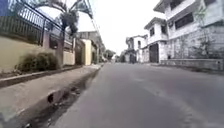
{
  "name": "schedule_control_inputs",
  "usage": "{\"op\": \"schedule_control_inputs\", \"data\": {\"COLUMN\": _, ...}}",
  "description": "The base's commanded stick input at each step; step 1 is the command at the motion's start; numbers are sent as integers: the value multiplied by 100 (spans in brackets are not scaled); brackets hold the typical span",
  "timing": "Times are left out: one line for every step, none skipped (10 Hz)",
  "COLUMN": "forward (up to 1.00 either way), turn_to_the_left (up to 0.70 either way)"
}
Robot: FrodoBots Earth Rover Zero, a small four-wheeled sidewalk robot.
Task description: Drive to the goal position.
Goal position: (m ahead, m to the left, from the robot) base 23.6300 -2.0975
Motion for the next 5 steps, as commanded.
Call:
{"op": "schedule_control_inputs", "data": {"forward": 70, "turn_to_the_left": 0}}
{"op": "schedule_control_inputs", "data": {"forward": 70, "turn_to_the_left": 0}}
{"op": "schedule_control_inputs", "data": {"forward": 70, "turn_to_the_left": 0}}
{"op": "schedule_control_inputs", "data": {"forward": 70, "turn_to_the_left": 0}}
{"op": "schedule_control_inputs", "data": {"forward": 70, "turn_to_the_left": 0}}
